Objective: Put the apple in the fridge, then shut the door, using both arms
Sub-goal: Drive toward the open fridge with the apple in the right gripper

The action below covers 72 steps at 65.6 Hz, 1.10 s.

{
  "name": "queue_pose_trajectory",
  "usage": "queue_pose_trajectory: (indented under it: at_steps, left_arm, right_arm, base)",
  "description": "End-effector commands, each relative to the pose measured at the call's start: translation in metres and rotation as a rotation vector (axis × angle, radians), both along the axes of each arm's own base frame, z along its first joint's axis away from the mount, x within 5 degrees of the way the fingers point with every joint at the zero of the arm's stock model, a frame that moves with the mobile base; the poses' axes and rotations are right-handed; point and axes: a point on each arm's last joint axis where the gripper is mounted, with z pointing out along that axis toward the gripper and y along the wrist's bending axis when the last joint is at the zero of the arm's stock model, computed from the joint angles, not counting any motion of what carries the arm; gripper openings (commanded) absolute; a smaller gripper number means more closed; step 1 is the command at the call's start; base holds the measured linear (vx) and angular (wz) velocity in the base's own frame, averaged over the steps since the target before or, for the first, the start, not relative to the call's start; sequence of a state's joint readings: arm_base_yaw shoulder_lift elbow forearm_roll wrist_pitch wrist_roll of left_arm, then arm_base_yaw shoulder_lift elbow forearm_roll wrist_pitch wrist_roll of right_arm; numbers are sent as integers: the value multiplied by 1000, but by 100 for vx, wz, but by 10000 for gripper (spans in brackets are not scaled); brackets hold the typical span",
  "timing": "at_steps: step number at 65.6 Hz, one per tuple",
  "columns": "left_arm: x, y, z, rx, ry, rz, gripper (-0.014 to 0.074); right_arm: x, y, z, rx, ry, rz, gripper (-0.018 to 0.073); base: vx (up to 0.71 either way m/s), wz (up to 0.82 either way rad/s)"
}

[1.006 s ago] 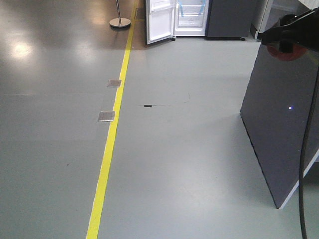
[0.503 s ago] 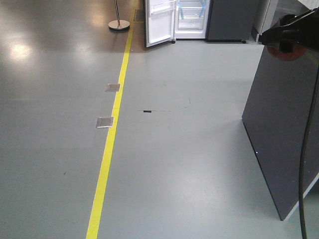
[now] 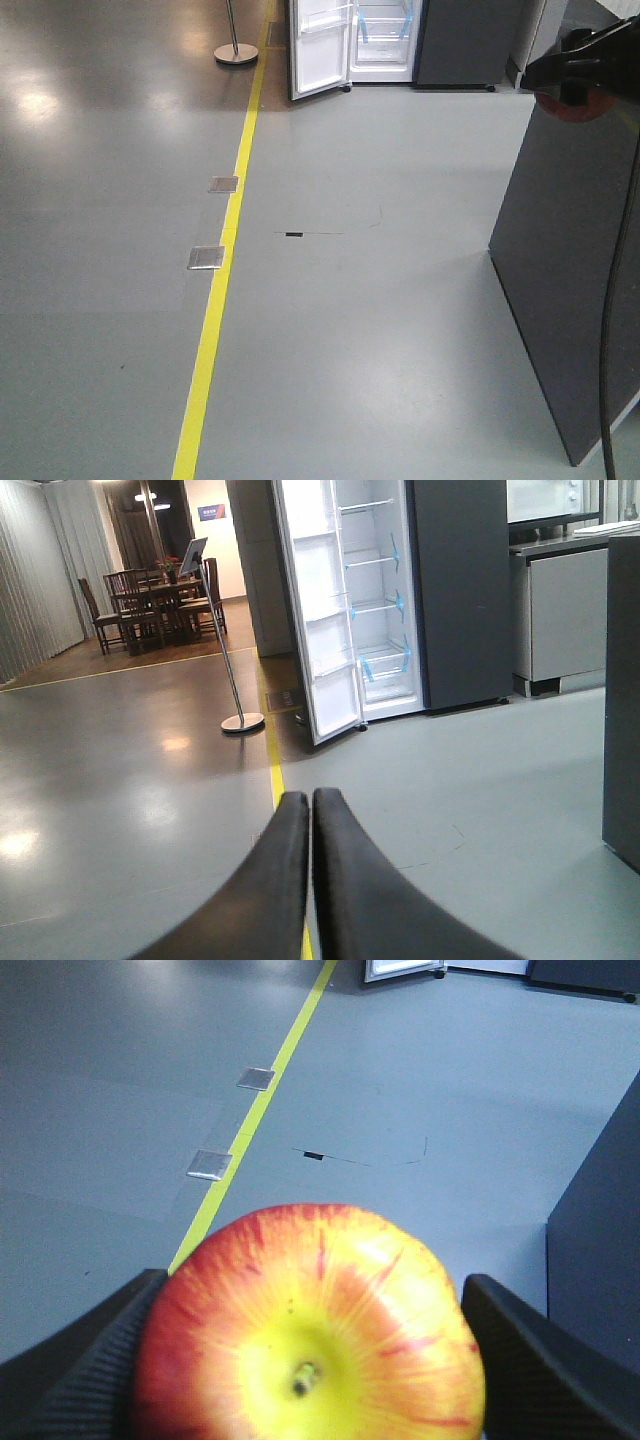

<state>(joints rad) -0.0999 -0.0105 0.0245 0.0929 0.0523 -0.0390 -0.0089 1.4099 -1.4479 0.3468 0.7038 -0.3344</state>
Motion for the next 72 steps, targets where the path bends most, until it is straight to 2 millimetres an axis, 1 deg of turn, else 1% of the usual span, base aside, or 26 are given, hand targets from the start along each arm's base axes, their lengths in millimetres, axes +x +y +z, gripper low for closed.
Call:
queue_pose_trajectory:
  at_steps: [1,72]
  left_arm:
    - [-3,0,14,-28,-103,-6,-7]
    - [-3,0,14,-28,-103,-6,-7]
  right_arm:
    - [-8,-2,27,11,-139,-21,102]
    - [-8,-2,27,11,-139,-21,102]
  base:
    - [13,-1]
    - [14,-1]
